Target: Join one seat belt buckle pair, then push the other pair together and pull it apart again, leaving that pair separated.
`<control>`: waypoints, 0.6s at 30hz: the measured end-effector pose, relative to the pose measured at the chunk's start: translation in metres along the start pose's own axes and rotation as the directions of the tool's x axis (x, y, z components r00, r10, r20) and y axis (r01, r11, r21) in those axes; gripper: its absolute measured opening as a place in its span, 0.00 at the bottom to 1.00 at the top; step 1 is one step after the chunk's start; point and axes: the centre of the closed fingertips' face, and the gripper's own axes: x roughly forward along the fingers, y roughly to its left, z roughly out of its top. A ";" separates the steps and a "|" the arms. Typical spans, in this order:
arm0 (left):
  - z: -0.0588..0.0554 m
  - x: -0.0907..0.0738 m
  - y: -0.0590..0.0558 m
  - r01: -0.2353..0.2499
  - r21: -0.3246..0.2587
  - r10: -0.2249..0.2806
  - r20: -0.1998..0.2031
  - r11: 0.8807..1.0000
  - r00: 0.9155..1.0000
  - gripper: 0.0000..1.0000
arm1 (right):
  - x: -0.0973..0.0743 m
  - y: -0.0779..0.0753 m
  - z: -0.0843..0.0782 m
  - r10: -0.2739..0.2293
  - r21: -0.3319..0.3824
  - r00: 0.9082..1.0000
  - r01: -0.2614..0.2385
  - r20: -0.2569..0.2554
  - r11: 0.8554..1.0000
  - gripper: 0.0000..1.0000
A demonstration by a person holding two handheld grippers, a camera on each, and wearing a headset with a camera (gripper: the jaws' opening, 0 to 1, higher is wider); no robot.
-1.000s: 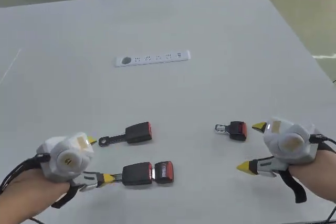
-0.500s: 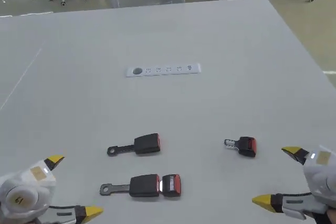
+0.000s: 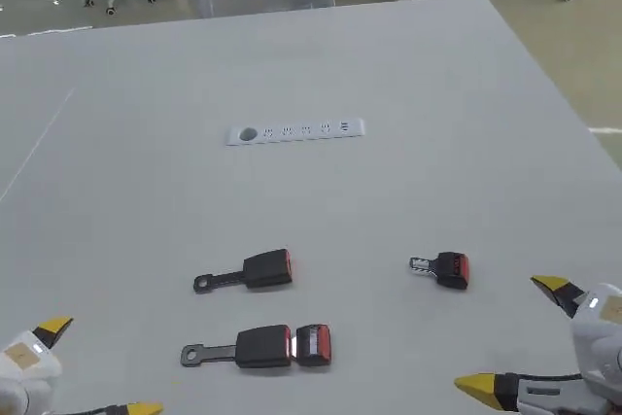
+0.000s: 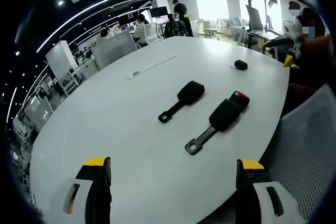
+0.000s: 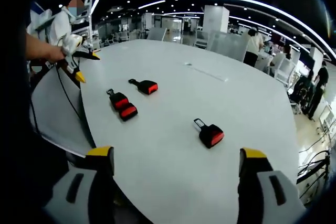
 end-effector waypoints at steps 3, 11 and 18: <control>-0.002 0.000 -0.005 0.016 -0.007 -0.016 -0.009 1.000 1.000 1.00 | 0.000 0.002 -0.001 0.002 0.002 1.000 -0.002 -0.004 1.000 1.00; 0.000 0.001 -0.003 0.010 -0.017 -0.010 -0.003 1.000 1.000 1.00 | -0.003 -0.001 -0.002 -0.018 0.032 1.000 0.018 0.005 0.999 0.99; -0.005 -0.001 -0.003 0.012 -0.022 -0.012 -0.012 1.000 1.000 1.00 | 0.000 0.004 -0.002 -0.019 0.044 1.000 0.018 0.009 0.999 0.99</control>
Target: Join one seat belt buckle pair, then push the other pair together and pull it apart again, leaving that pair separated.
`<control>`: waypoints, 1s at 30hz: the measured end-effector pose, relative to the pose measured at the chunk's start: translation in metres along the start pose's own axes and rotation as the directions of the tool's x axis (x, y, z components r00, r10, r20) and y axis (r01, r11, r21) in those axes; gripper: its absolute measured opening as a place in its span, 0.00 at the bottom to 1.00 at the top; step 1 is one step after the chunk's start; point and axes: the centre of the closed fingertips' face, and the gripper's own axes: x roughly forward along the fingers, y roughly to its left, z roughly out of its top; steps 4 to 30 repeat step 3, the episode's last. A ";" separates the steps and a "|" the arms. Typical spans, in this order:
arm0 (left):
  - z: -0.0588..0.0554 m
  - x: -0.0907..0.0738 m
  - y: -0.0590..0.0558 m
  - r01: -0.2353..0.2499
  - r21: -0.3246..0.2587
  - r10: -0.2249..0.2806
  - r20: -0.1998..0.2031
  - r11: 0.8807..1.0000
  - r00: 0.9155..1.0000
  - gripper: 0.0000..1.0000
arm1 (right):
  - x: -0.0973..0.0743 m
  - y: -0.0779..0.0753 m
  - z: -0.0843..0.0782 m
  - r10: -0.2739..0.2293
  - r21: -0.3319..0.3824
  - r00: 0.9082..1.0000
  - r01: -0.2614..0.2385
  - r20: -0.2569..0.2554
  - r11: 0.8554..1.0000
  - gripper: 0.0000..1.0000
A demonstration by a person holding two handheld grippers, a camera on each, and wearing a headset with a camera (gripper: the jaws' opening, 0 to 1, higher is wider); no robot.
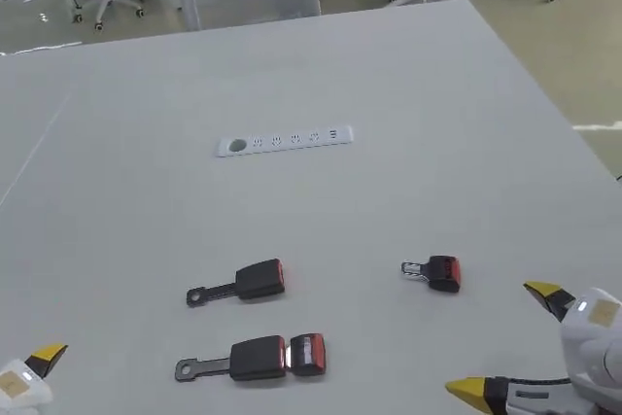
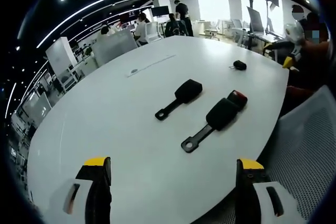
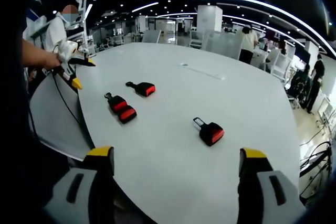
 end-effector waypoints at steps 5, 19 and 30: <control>-0.002 0.000 -0.003 0.013 0.001 -0.013 -0.006 1.000 1.000 1.00 | 0.002 0.002 -0.001 0.003 0.008 1.000 -0.003 0.001 1.000 0.99; -0.002 0.000 -0.003 0.013 0.001 -0.013 -0.006 1.000 1.000 1.00 | 0.002 0.002 -0.001 0.003 0.008 1.000 -0.003 0.001 1.000 0.99; -0.002 0.000 -0.003 0.013 0.001 -0.013 -0.006 1.000 1.000 1.00 | 0.002 0.002 -0.001 0.003 0.008 1.000 -0.003 0.001 1.000 0.99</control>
